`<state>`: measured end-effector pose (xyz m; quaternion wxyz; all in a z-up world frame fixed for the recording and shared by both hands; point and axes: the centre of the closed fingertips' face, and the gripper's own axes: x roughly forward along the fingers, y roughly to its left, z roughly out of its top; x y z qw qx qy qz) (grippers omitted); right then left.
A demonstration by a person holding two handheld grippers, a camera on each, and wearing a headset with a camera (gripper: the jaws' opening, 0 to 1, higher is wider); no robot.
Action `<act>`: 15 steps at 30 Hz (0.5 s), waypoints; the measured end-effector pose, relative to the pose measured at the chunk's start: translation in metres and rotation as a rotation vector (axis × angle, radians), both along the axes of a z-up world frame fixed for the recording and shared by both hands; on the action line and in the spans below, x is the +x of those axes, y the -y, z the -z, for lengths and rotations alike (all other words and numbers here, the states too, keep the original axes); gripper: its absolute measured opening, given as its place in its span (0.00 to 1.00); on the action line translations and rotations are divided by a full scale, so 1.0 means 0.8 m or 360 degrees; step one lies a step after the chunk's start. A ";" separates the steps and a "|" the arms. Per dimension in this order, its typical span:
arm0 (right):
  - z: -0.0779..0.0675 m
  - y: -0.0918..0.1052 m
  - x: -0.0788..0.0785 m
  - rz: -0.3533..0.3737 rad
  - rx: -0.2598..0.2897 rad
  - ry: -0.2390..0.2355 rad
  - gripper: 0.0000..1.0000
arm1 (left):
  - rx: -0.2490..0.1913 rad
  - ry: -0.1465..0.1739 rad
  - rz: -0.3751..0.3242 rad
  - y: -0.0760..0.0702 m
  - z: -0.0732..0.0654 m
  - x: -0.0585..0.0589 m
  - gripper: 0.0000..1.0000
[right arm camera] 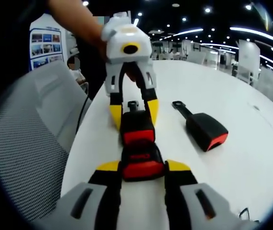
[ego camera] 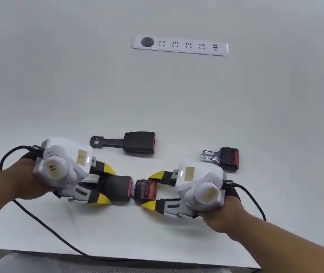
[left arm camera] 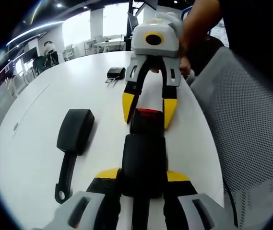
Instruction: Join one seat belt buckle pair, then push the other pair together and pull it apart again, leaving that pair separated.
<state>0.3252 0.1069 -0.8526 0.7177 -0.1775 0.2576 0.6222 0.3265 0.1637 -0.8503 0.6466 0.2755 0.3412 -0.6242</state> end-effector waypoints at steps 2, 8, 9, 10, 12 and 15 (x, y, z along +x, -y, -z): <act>-0.001 -0.001 0.000 -0.0009 -0.0022 0.0003 0.36 | 0.0024 -0.0002 -0.0010 0.001 0.000 0.000 0.35; -0.014 -0.004 0.002 0.0091 -0.0018 -0.0055 0.44 | 0.0061 -0.0096 -0.0095 0.010 -0.007 -0.010 0.48; -0.021 -0.003 0.009 0.0150 0.0015 -0.0039 0.52 | 0.0098 -0.0056 -0.0068 0.007 -0.007 -0.010 0.49; -0.025 -0.001 0.013 0.0172 0.0029 -0.0011 0.62 | 0.0104 -0.0019 -0.0069 0.006 -0.009 -0.009 0.51; -0.028 0.009 0.017 0.0197 0.0029 0.0023 0.74 | 0.0033 -0.0036 -0.0167 0.010 -0.016 -0.003 0.60; -0.032 0.027 0.018 0.0225 0.0004 0.0010 0.72 | 0.0012 0.0000 -0.0204 0.008 -0.028 0.003 0.72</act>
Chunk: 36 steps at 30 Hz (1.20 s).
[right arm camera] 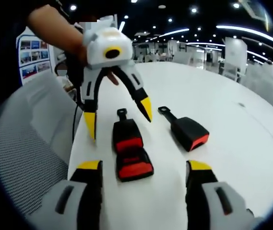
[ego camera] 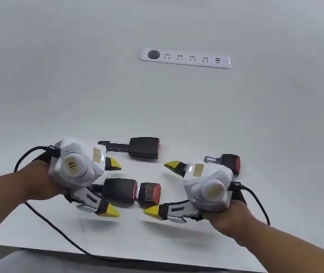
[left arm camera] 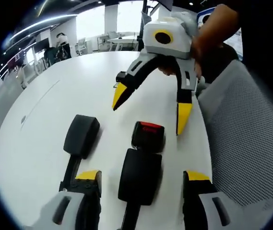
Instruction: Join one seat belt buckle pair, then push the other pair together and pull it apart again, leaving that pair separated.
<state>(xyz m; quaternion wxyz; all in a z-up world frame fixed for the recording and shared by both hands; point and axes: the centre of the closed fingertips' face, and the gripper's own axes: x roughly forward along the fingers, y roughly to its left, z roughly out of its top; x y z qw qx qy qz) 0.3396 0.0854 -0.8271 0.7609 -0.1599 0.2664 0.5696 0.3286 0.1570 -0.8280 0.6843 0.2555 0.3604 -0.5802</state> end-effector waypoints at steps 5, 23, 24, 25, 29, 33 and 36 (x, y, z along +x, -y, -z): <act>-0.021 0.033 0.015 0.0105 0.0053 0.0030 0.74 | -0.0018 0.0083 -0.0024 -0.002 -0.022 0.011 0.78; -0.062 0.152 0.079 0.0260 -0.0055 0.0110 0.74 | -0.0072 0.0387 -0.0060 -0.020 -0.106 0.105 0.79; -0.062 0.156 0.080 0.0258 -0.0069 0.0115 0.74 | -0.0077 0.0420 -0.0049 -0.020 -0.112 0.112 0.78; -0.062 0.160 0.082 0.0256 -0.0076 0.0113 0.74 | -0.0074 0.0428 -0.0047 -0.022 -0.115 0.116 0.78; -0.057 0.183 0.090 0.0259 -0.0123 0.0088 0.74 | -0.0113 0.0422 -0.0103 -0.023 -0.122 0.137 0.78; -0.045 0.201 0.093 0.0258 -0.0171 0.0048 0.74 | -0.0087 0.0391 -0.0081 -0.015 -0.107 0.141 0.79; -0.032 0.210 0.094 0.0249 -0.0204 0.0000 0.73 | -0.0067 0.0368 -0.0061 -0.012 -0.094 0.144 0.78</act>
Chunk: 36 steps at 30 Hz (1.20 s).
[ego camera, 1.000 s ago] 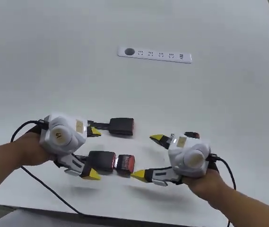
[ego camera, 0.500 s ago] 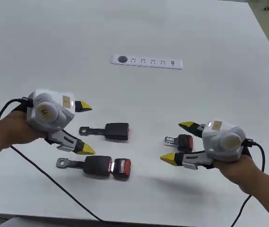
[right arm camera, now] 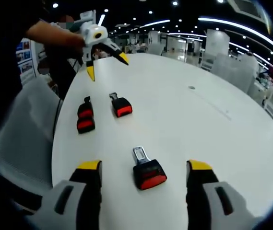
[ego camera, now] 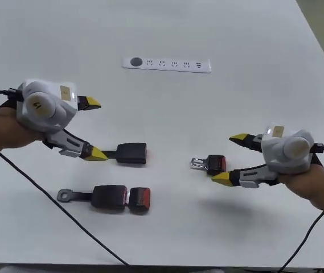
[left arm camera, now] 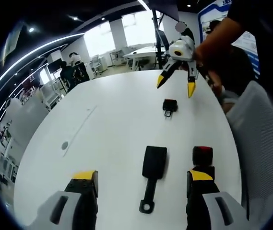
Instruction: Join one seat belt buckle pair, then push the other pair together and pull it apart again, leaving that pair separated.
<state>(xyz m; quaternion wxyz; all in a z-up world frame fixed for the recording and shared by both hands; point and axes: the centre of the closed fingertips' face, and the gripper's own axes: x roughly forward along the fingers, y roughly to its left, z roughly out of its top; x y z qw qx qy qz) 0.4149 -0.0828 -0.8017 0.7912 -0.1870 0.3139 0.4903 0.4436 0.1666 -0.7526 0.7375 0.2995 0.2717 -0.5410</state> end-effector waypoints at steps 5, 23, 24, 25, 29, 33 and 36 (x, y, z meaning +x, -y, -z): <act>0.021 0.004 -0.002 -0.0027 -0.0038 -0.0067 0.72 | 0.0003 -0.0065 0.0009 0.009 0.023 0.003 0.77; 0.058 -0.003 -0.006 -0.0190 -0.0097 -0.0198 0.64 | 0.0083 -0.0292 -0.0004 0.035 0.114 0.001 0.65; 0.060 -0.003 -0.008 -0.0213 -0.0103 -0.0202 0.63 | 0.0076 -0.0294 0.0003 0.038 0.115 0.000 0.66; 0.057 -0.006 -0.007 -0.0254 -0.0092 -0.0163 0.63 | 0.0068 -0.0295 0.0014 0.040 0.115 0.000 0.65; 0.054 -0.004 -0.007 -0.0267 -0.0084 -0.0173 0.60 | 0.0078 -0.0338 0.0026 0.041 0.126 -0.005 0.62; 0.054 -0.004 -0.007 -0.0318 -0.0084 -0.0157 0.58 | 0.0049 -0.0322 0.0039 0.046 0.121 -0.003 0.59; 0.055 -0.004 -0.006 -0.0349 -0.0090 -0.0145 0.55 | 0.0066 -0.0309 0.0081 0.049 0.121 -0.003 0.53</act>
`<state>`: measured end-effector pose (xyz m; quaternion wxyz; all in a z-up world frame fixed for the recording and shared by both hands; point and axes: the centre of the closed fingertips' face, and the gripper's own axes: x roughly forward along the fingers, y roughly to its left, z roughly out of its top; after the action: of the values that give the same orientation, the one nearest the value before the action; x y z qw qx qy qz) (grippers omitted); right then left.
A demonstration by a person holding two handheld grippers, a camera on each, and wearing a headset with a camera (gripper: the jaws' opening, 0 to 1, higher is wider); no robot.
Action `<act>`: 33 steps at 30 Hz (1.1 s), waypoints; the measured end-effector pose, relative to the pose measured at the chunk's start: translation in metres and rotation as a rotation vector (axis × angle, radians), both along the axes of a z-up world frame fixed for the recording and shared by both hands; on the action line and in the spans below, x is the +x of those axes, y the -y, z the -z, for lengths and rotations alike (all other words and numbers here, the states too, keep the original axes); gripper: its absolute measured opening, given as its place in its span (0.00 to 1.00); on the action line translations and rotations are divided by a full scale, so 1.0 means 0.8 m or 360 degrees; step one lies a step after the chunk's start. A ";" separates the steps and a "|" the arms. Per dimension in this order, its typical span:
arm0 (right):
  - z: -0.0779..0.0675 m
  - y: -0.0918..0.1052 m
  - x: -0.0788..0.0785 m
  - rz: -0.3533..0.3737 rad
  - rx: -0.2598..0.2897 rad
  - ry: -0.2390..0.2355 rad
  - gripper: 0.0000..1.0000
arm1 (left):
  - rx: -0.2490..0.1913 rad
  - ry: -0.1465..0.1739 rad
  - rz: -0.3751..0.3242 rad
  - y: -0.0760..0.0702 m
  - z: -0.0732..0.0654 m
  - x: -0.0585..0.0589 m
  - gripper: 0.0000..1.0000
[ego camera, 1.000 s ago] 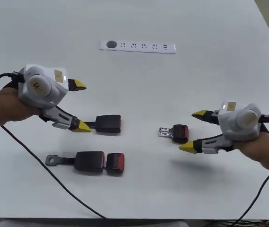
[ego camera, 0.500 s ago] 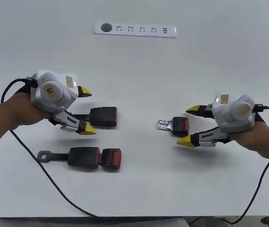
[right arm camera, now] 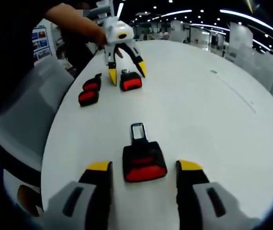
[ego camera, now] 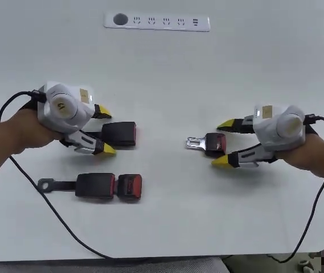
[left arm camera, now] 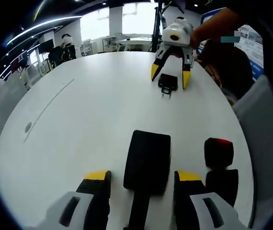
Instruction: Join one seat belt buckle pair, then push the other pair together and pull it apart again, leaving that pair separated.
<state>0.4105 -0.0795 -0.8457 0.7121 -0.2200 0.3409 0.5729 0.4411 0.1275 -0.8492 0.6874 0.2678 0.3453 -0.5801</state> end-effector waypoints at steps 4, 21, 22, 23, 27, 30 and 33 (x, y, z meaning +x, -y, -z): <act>0.002 0.000 0.006 -0.0038 -0.0003 0.0037 0.50 | 0.0003 0.0005 0.0057 0.004 -0.001 -0.002 0.46; 0.007 0.003 0.013 -0.0032 0.0132 0.0053 0.36 | 0.0009 0.0042 0.0261 0.005 0.002 -0.003 0.34; 0.007 0.003 0.013 -0.0040 0.0131 0.0063 0.36 | 0.0005 0.0040 0.0257 0.005 0.003 -0.003 0.34; 0.007 0.003 0.014 -0.0036 0.0138 0.0060 0.36 | 0.0002 0.0037 0.0251 0.005 0.002 -0.003 0.34; 0.007 0.002 0.013 -0.0018 0.0166 0.0055 0.36 | -0.0011 0.0021 0.0244 0.005 0.003 -0.003 0.34; 0.007 0.001 0.014 -0.0012 0.0181 0.0055 0.36 | 0.0000 0.0014 0.0258 0.004 0.003 -0.003 0.34; 0.006 -0.003 0.014 0.0012 0.0211 0.0050 0.36 | 0.0002 0.0009 0.0248 0.004 0.004 -0.003 0.34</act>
<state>0.4221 -0.0769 -0.8505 0.7325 -0.1799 0.2918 0.5882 0.4388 0.1245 -0.8522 0.6410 0.2958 0.3218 -0.6310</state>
